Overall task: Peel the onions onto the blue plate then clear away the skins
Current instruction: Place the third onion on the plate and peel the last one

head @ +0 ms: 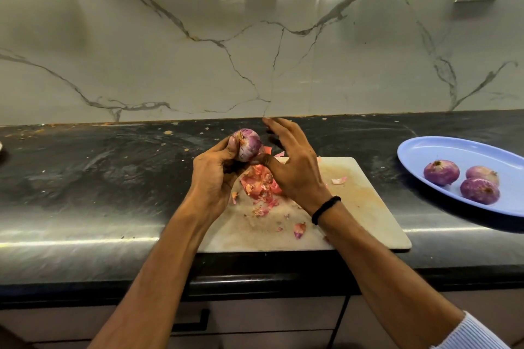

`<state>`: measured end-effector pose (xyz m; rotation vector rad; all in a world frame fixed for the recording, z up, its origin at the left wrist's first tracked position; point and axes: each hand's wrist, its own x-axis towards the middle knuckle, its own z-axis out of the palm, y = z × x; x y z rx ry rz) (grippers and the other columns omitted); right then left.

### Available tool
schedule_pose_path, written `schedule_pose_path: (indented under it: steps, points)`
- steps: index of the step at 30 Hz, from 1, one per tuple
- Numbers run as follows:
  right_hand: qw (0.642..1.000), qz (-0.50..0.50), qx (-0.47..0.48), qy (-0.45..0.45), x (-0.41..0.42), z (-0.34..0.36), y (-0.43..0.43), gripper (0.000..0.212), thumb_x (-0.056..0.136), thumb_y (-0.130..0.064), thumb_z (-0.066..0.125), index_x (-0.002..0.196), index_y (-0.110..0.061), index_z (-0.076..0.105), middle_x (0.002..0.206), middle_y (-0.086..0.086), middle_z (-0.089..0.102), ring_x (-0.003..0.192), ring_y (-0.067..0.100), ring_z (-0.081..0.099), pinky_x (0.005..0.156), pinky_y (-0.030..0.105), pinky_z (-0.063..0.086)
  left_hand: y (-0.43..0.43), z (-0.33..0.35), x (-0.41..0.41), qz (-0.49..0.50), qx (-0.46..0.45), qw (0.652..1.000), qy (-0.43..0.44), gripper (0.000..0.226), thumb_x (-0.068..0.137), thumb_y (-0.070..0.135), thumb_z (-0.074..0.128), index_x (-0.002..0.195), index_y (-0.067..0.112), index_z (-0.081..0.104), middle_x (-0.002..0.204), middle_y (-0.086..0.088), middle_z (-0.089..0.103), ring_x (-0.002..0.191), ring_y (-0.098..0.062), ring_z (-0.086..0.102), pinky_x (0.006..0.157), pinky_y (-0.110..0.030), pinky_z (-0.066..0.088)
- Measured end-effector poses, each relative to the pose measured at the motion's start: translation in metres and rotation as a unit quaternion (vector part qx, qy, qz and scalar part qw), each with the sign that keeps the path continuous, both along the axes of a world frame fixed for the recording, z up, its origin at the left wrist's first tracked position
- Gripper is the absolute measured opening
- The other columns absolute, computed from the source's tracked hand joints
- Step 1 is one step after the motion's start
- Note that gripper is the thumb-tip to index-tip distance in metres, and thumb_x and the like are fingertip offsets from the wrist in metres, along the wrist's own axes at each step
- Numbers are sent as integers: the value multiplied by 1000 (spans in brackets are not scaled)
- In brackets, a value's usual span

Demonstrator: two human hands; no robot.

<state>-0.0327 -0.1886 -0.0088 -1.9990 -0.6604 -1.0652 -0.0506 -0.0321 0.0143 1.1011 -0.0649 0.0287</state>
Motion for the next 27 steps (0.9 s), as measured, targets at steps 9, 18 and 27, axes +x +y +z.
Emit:
schedule_pose_path:
  steps: [9,18,27]
  points:
    - [998,-37,-24,-47,1,-4,-2,18,84,-2,75,100,4,69,94,12,63,86,15,59,80,15,51,-1,-1,0,-23,32,999,10,29,103,18,48,110,0,70,95,-17,74,76,-20,72,66,-27,58]
    - [973,80,161,141,-5,6,2,18,90,-14,71,106,-5,70,94,4,72,81,9,68,73,22,57,2,-1,4,2,12,1000,-10,33,97,10,50,126,2,64,116,-19,70,102,-31,69,77,-31,60]
    - [951,47,232,201,0,5,13,24,88,-20,74,110,-10,74,102,5,69,95,16,68,82,34,60,-5,-6,-1,-4,37,995,-90,38,84,8,65,122,7,67,111,-10,74,105,-24,71,80,-28,59]
